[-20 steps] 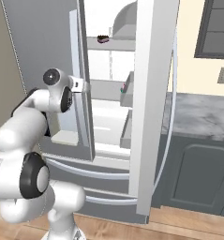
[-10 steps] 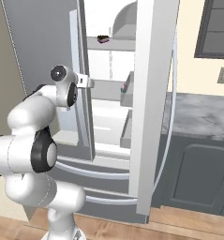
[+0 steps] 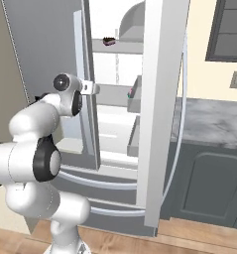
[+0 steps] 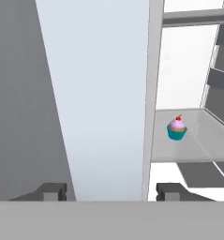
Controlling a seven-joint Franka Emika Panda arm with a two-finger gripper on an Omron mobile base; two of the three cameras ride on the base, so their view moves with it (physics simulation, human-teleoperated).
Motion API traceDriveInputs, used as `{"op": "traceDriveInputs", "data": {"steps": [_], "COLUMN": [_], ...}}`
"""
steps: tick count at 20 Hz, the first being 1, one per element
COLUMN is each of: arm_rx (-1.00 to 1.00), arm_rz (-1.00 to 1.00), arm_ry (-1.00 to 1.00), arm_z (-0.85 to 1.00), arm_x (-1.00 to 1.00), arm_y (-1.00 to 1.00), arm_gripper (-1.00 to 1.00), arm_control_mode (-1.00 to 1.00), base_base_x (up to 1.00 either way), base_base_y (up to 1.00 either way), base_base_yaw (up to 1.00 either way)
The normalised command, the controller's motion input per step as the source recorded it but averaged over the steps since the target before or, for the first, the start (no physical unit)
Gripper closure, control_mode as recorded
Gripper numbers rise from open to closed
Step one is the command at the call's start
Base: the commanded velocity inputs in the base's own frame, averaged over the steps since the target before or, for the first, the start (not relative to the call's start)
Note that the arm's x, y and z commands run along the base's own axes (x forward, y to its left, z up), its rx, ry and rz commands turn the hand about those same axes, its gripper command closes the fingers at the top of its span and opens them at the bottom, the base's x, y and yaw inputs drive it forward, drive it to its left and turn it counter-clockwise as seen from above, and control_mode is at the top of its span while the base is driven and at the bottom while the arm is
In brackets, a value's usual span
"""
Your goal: Take the cake and cupcake from the fridge and place them on the empty tray on the dining counter.
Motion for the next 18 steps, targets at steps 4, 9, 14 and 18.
{"op": "traceDriveInputs", "data": {"steps": [4, 9, 14, 18], "arm_rx": [0.0, 0.0, 0.0, 0.0], "arm_rz": [0.0, 0.0, 0.0, 0.0], "arm_ry": [0.04, 0.0, -0.01, 0.0], "arm_z": [0.0, 0.0, 0.0, 0.0], "arm_x": [-0.09, -0.94, -0.89, -0.59], "arm_y": [0.02, 0.27, 0.53, 0.59], "arm_gripper": [1.0, 1.0, 1.0, 1.0], "arm_control_mode": [-1.0, -1.0, -1.0, -1.0], "base_base_x": [0.0, 0.0, 0.0, 0.0], "base_base_y": [0.0, 0.0, 0.0, 0.0], "base_base_yaw": [0.0, 0.0, 0.0, 0.0]}}
